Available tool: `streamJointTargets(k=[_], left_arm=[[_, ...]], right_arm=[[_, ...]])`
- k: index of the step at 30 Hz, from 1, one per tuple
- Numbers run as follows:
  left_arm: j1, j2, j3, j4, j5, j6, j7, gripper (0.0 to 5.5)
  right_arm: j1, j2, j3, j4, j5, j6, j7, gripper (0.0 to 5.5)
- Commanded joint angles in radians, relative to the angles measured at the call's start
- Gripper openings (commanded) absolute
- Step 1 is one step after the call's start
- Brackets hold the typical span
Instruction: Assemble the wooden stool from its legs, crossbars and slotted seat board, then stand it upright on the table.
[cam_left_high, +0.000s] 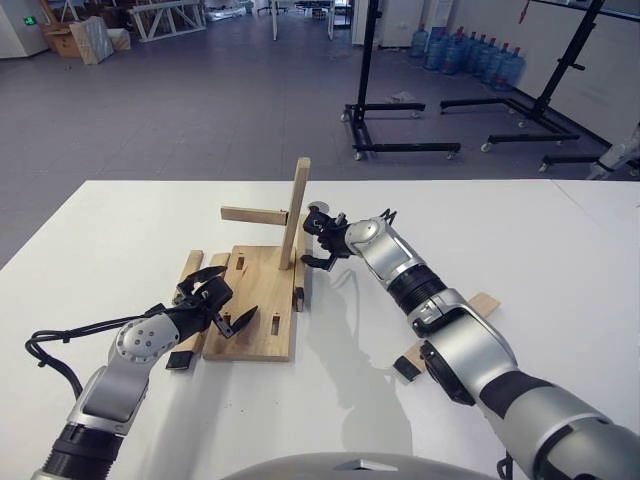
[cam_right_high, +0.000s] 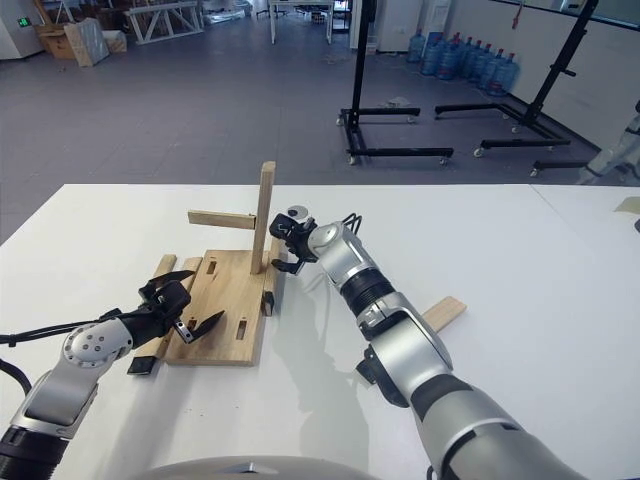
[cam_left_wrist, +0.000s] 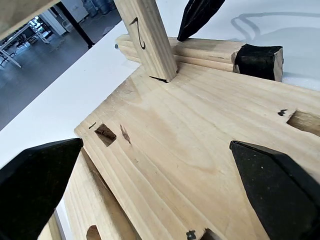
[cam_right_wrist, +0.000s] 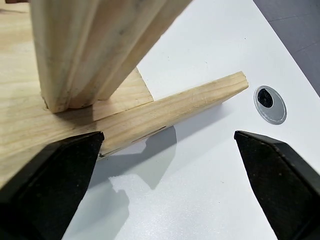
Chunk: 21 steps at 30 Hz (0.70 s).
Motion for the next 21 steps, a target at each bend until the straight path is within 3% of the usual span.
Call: streamJointTargets(k=[1, 6, 11, 16, 18, 21], left_arm=[[-0.015, 0.006, 0.002, 0.016, 0.004, -0.003, -0.005, 5.40], [-0.012, 0.002, 0.015, 0.013, -0.004, 0.000, 0.005, 5.40], [-0.023, 0.000, 0.021, 0.014, -0.010, 0.002, 0.008, 5.40], [-0.012, -0.007, 0.035, -0.007, -0.015, 0.012, 0.023, 5.40], [0.068, -0.020, 0.085, -0.083, -0.038, 0.040, 0.057, 5.40], [0.300, -0.110, 0.227, -0.297, -0.100, 0.110, 0.152, 5.40]], right_arm=[[0.060, -0.100, -0.038, -0.073, 0.024, 0.121, 0.061, 4.82], [0.049, -0.154, -0.158, -0.313, 0.132, 0.275, 0.105, 4.82], [0.112, -0.194, -0.180, -0.522, 0.182, 0.392, 0.099, 4.82], [0.328, -0.417, -0.268, -0.792, 0.150, 0.576, 0.039, 4.82], [0.480, -0.499, -0.327, -1.001, 0.135, 0.684, 0.004, 4.82], [0.493, -0.508, -0.331, -1.176, 0.173, 0.811, -0.014, 4.82]])
